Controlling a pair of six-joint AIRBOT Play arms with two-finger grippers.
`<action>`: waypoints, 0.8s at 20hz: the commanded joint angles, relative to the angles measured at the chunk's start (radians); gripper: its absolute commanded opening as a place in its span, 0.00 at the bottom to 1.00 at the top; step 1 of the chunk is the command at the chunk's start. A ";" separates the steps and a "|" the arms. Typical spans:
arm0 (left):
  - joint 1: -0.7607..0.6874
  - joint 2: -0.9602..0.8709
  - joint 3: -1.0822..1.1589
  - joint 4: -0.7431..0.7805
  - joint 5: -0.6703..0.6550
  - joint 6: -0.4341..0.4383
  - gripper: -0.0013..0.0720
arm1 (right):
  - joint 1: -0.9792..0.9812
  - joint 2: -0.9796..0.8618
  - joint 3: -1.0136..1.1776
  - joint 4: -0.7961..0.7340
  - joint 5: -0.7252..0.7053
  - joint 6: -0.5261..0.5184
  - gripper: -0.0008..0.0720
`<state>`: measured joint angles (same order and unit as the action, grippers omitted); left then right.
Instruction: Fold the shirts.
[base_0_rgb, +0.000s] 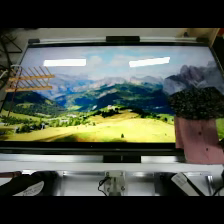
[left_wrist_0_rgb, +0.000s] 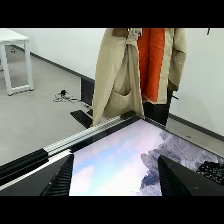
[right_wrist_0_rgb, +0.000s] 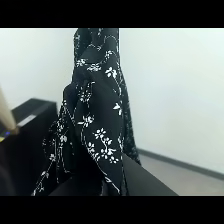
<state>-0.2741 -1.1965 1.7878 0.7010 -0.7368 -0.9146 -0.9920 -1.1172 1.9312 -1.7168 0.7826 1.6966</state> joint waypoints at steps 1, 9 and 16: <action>0.000 0.000 0.000 0.000 -0.009 0.000 0.87 | -0.100 -0.014 0.001 0.023 -0.056 0.001 0.09; 0.000 0.000 0.000 0.000 -0.010 0.000 0.87 | -0.336 -0.033 0.002 0.105 -0.064 0.000 0.09; 0.000 0.000 0.000 0.000 -0.076 0.000 0.87 | -0.484 -0.074 0.002 0.151 -0.029 -0.069 0.09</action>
<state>-0.2737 -1.1965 1.7878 0.7006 -0.7921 -0.9150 -1.4204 -1.1748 1.9324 -1.5856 0.7395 1.6550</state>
